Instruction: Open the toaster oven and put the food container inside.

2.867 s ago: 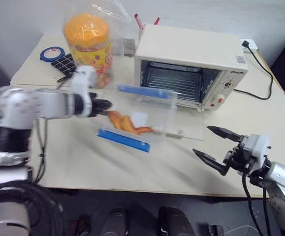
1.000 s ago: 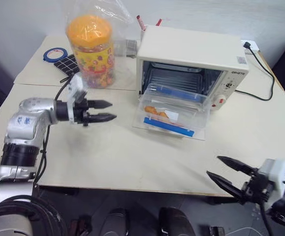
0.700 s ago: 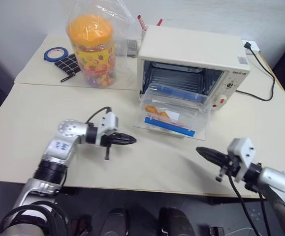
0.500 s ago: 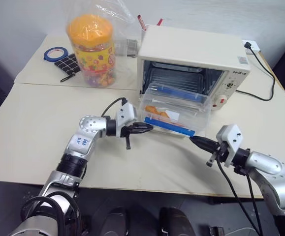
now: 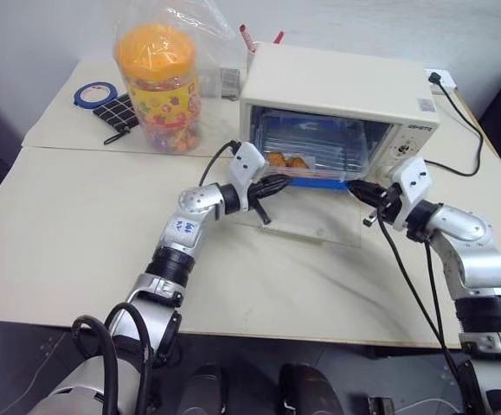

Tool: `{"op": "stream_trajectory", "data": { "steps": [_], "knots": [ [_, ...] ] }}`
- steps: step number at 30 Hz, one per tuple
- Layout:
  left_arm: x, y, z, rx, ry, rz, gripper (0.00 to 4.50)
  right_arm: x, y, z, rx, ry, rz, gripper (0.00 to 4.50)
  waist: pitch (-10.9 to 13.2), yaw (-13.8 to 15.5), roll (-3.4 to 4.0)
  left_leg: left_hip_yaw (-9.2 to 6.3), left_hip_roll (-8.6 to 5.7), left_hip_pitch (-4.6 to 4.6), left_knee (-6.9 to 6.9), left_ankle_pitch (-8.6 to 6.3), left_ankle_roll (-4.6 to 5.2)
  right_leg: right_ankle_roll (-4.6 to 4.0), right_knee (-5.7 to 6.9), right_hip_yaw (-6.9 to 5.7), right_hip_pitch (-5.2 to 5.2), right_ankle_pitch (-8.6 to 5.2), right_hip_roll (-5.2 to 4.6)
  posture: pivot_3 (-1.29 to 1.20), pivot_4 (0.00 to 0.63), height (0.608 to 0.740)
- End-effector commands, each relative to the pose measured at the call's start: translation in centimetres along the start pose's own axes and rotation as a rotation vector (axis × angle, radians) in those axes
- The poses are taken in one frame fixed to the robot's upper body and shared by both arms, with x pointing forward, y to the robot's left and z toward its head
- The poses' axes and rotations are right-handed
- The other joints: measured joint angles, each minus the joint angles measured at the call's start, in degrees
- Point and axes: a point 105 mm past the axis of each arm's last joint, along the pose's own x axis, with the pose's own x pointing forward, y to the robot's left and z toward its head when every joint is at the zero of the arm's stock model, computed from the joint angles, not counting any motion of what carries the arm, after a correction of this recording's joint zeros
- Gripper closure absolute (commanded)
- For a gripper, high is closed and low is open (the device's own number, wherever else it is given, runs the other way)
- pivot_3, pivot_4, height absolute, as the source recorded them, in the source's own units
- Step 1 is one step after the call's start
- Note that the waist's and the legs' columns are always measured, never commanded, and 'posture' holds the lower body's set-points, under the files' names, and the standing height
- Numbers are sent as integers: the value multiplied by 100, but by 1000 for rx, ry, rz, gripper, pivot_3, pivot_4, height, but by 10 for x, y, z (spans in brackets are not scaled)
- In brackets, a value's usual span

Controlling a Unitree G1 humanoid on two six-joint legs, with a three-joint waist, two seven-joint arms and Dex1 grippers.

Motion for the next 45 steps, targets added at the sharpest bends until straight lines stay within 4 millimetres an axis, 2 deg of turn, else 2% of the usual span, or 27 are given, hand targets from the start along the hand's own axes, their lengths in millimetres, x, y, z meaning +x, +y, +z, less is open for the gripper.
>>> {"op": "stream_trajectory", "data": {
  "steps": [1, 7, 11, 16, 19, 23, 26, 30, 33, 37, 40, 45],
  "knots": [
    [5, 14, 13, 32, -38, 66, 4473, 10, -6, 13, -49, -49, -19, 4491, 0, -13, 0, 0, 0, 0, 3, 0, 0, 0, 3, 0, 0, 0, 0, 0, 150, 740],
    [12, 39, 19, 31, -57, 215, 4473, 31, -20, 15, -41, -77, -77, 4491, 0, -54, 0, -3, 1, -4, 1, 1, -1, 0, 1, -6, 0, 0, -2, 0, 150, 740],
    [14, 47, 20, -6, -71, 276, 4473, 34, -28, 17, -37, -101, -116, 4491, 0, -94, 0, -3, 0, -11, 2, 1, -1, 0, -2, -16, 0, 0, -3, 0, 150, 740],
    [17, 42, 20, 9, -76, 239, 4473, 30, -24, 16, -27, -113, -84, 4491, 0, -119, 0, -2, 0, -14, 4, 2, -3, 0, -1, -23, 0, 0, -3, 0, 150, 740],
    [11, 31, 18, 46, -73, 129, 4473, 16, -12, 19, -29, -122, -7, 4491, 0, -111, 1, -1, 0, -21, 5, 2, -3, 0, -2, -35, 0, 0, -3, 0, 150, 740],
    [-15, 25, 20, 55, -95, 38, 4473, -10, 0, 24, -14, -119, 41, 4491, 0, -117, 2, -3, 0, -48, 10, 2, -4, 0, -8, -44, -16, 0, -3, 0, 150, 740],
    [-55, 23, 21, 97, -90, -24, 4473, -40, 1, 13, -11, -56, 46, 4491, 1, -129, 4, -11, 1, -61, 14, 4, -7, 0, 8, -33, -41, 0, -2, 0, 150, 740],
    [-119, 13, 22, 138, -64, -168, 4473, -72, -4, -23, -12, 91, 28, 4491, 1, -133, 4, -19, 10, -57, 11, 5, -9, 0, 10, -21, -46, 0, 7, 0, 150, 740],
    [-161, 15, 5, 145, 89, -227, 3886, -83, -6, -54, 12, 183, 30, 4500, 1, -129, 6, -13, 8, -45, 14, 5, -8, -1, 12, -14, -37, 1, 6, 0, 150, 740],
    [-199, 30, -1, 74, 148, -173, 2739, -77, 6, -75, 41, 199, 106, 4500, 4, -118, 10, -15, 18, -37, 14, 5, -7, -2, 13, -9, -32, 1, -2, 0, 150, 740],
    [-211, 33, 0, 71, 155, -139, 1836, -63, 19, -66, 60, 87, 171, 4500, 4, -126, 11, -18, 26, -39, 14, 5, -7, -2, 12, -10, -33, 1, -1, 0, 150, 740],
    [-208, 20, 1, 58, 103, -120, 362, -49, 34, -46, 83, -64, 236, 4500, 5, -125, 12, -20, 31, -39, 13, 5, -7, -2, 12, -10, -33, 1, -1, 0, 150, 740]
  ]
}}
